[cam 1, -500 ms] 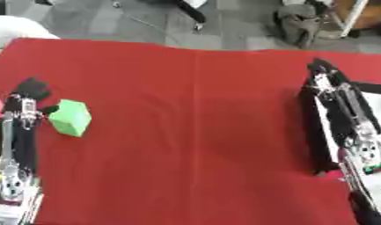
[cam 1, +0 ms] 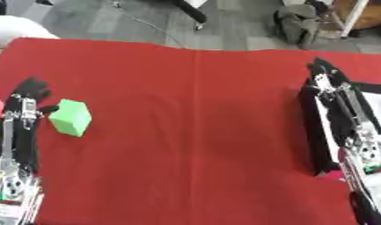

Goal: Pick up the objects with one hand, pass them to the other hand, and then place them into the box on the other side of the table.

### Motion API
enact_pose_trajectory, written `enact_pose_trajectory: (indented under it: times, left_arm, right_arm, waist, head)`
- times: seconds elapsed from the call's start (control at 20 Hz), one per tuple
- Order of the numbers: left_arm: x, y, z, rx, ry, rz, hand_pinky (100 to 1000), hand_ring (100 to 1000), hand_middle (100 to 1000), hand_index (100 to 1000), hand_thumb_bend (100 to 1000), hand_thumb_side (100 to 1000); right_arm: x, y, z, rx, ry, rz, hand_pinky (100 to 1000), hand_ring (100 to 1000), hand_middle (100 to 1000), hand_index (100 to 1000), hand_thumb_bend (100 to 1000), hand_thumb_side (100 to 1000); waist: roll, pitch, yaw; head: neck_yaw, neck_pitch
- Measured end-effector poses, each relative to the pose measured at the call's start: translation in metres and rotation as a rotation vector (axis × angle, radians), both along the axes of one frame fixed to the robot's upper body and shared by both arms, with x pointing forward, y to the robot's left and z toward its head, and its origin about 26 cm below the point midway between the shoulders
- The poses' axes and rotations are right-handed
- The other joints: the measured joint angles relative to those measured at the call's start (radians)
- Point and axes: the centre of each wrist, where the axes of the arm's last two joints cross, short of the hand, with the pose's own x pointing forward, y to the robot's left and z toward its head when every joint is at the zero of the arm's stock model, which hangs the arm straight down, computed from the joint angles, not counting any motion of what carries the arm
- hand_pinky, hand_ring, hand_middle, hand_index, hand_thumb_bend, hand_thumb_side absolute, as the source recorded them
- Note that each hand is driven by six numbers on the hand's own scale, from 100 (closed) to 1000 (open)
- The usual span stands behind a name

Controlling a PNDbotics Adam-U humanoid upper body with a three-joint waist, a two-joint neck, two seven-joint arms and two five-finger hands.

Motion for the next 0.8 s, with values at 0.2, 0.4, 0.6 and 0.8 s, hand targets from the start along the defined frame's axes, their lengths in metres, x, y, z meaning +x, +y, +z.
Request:
enact_pose_trajectory:
  times: [0.2, 0.4, 0.6, 0.8]
  left_arm:
    - [0.000, 0.001, 0.000, 0.002, 0.000, 0.007, 693, 802, 764, 869, 248, 811]
    - [0.000, 0.003, 0.003, 0.003, -0.006, 0.029, 694, 806, 765, 870, 244, 808]
    - [0.001, 0.010, 0.009, 0.010, -0.013, 0.091, 699, 812, 766, 871, 253, 796]
    - [0.002, 0.022, 0.022, 0.021, -0.031, 0.203, 714, 826, 781, 881, 244, 803]
  right_arm:
    - [0.000, 0.000, 0.000, 0.000, 0.000, 0.000, 889, 1000, 890, 940, 100, 756]
    - [0.000, 0.000, 0.000, 0.000, 0.000, 0.000, 889, 1000, 890, 940, 100, 756]
    - [0.000, 0.000, 0.000, 0.000, 0.000, -0.001, 889, 1000, 890, 939, 100, 755]
    - [0.000, -0.001, 0.000, 0.001, 0.001, -0.006, 889, 1000, 890, 939, 100, 755]
  waist:
    - [0.000, 0.000, 0.000]
    - [0.000, 0.000, 0.000]
    - [0.000, 0.000, 0.000]
    - [0.003, 0.000, -0.006]
  head:
    - [0.000, 0.000]
    - [0.000, 0.000]
    - [-0.001, 0.000]
    - [-0.004, 0.002]
